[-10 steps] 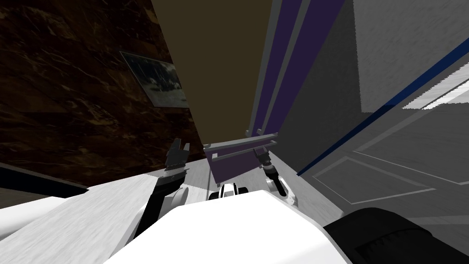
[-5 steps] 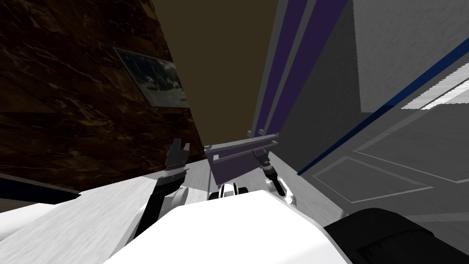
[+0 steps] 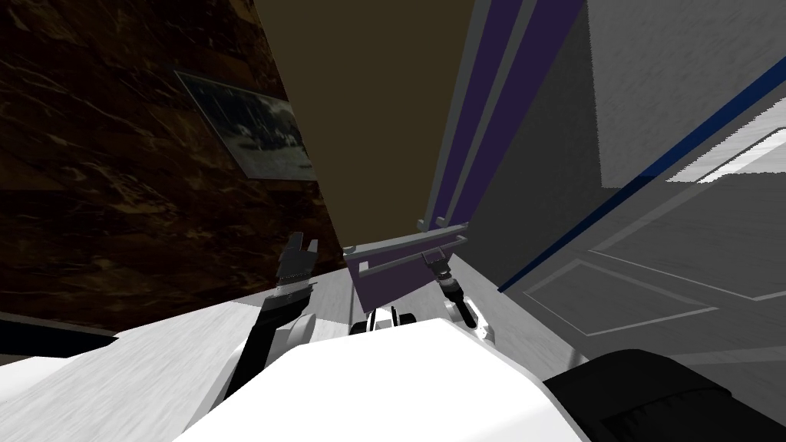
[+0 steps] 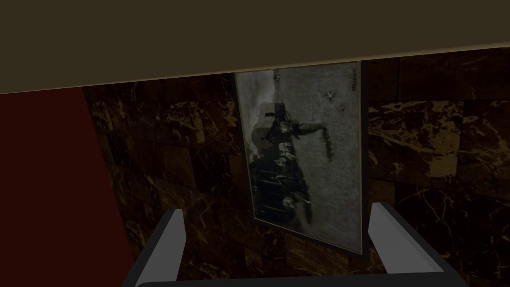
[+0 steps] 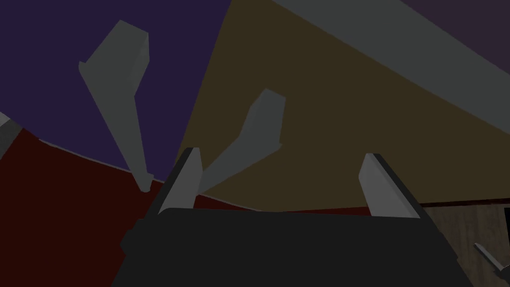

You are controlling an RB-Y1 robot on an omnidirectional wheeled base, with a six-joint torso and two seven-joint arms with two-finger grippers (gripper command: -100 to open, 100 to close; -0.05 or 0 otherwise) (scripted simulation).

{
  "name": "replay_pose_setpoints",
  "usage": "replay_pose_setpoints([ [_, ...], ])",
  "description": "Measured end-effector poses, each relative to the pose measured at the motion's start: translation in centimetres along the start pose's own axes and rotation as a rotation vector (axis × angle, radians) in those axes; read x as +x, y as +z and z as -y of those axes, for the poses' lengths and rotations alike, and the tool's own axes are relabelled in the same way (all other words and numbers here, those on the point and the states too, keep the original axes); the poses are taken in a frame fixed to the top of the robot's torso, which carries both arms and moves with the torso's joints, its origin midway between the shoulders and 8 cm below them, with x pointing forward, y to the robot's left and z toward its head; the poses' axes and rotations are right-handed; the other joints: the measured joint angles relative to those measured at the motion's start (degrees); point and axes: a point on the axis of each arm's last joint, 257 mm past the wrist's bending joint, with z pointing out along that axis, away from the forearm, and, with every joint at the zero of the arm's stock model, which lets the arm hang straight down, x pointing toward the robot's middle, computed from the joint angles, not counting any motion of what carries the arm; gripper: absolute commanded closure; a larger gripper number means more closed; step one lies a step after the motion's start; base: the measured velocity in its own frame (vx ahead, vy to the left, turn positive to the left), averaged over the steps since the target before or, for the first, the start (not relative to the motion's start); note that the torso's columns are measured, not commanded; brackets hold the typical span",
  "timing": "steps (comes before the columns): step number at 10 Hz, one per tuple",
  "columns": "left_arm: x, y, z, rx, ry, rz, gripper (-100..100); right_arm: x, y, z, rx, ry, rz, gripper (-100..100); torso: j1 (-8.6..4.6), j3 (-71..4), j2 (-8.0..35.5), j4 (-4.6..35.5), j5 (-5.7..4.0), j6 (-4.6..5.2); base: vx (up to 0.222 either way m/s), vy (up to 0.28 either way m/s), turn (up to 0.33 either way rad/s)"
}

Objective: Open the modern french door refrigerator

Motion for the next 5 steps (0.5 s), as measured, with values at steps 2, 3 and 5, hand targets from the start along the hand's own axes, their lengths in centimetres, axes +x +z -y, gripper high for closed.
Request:
replay_pose_setpoints([
  [2, 0.0, 0.0, 0.0, 0.0, 0.0, 0.0, 0, 0.8, -0.2, -0.4, -0.009, -0.052, -0.011, -100, -0.06, 0.02, 0.01, 0.0, -0.03, 0.02, 0.026, 0.044, -0.047],
  [3, 0.0, 0.0, 0.0, 0.0, 0.0, 0.0, 0, 1.1, -0.3, -0.6, -0.015, -0.082, -0.016, -100, -0.04, 0.0, 0.0, 0.0, -0.01, 0.0, 0.012, 0.028, 0.005],
  [5, 0.0, 0.0, 0.0, 0.0, 0.0, 0.0, 0, 1.9, -0.6, -0.9, -0.025, -0.132, -0.026, -100, -0.01, 0.01, 0.0, 0.0, -0.02, 0.01, 0.022, 0.052, -0.045],
])
